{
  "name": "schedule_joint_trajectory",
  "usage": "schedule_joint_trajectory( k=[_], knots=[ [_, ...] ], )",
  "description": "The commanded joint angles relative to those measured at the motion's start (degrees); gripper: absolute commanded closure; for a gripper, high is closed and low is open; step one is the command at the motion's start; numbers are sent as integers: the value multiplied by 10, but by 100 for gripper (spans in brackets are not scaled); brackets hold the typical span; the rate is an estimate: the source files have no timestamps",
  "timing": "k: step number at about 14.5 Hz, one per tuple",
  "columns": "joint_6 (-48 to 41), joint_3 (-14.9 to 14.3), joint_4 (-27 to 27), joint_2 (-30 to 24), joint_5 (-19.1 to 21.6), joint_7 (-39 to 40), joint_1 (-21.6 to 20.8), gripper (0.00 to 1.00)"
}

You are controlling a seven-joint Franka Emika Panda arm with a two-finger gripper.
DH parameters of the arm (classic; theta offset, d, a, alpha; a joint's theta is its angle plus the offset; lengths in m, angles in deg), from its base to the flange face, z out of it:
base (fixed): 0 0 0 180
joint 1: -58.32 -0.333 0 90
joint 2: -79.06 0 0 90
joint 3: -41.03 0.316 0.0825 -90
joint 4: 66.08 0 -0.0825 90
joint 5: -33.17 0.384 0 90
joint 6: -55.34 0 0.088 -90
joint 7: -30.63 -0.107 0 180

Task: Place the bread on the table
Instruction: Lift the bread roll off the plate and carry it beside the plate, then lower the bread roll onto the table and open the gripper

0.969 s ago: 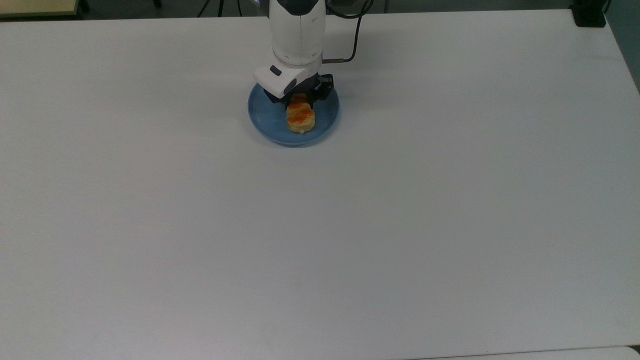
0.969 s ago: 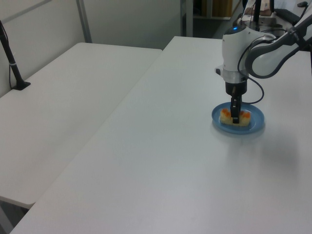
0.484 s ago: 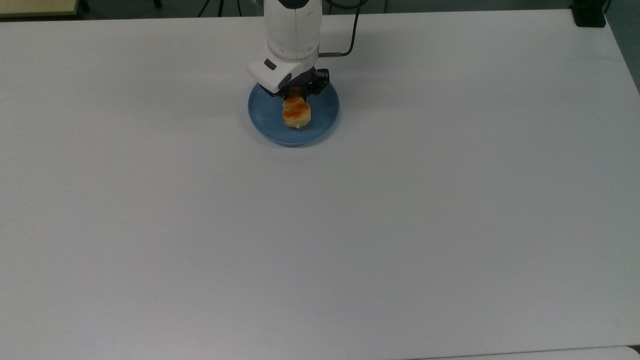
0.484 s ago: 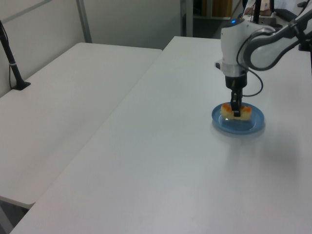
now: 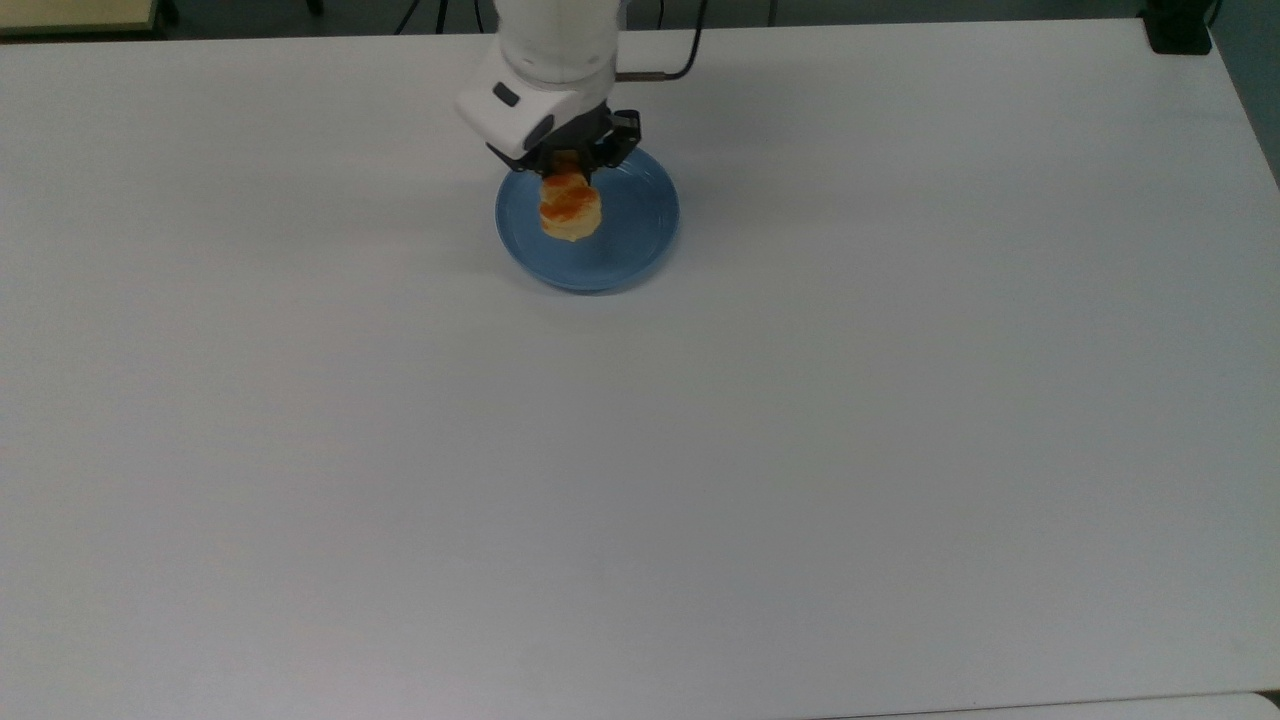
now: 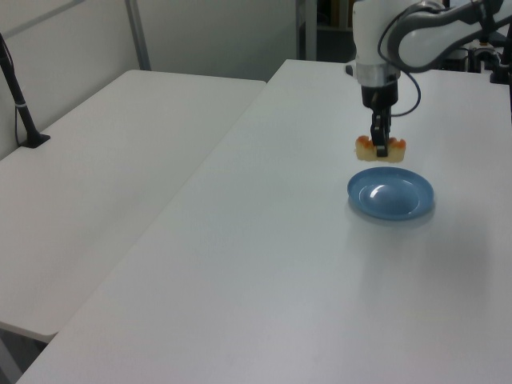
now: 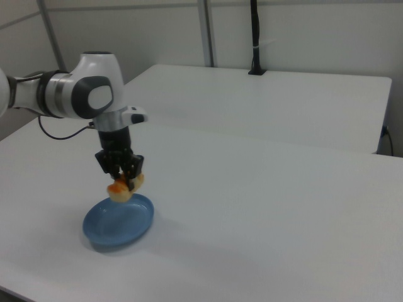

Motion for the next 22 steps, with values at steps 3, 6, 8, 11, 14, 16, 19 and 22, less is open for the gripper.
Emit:
schedule_joint_trajectory(
  k=[3,6,8,11,14,16,19,22],
  knots=[
    [-10,-2,1,13,-58,134,130,63],
    [32,-2,1,29,-62,190,211,62],
    [57,-2,2,54,-66,201,235,62],
    [92,-2,3,83,-90,201,254,59],
    [114,-2,3,103,-101,201,260,52],
    [119,-2,3,113,-102,201,262,35],
    [112,-1,-2,108,-103,201,265,0],
    [93,5,-16,93,-99,188,255,0]
  ],
)
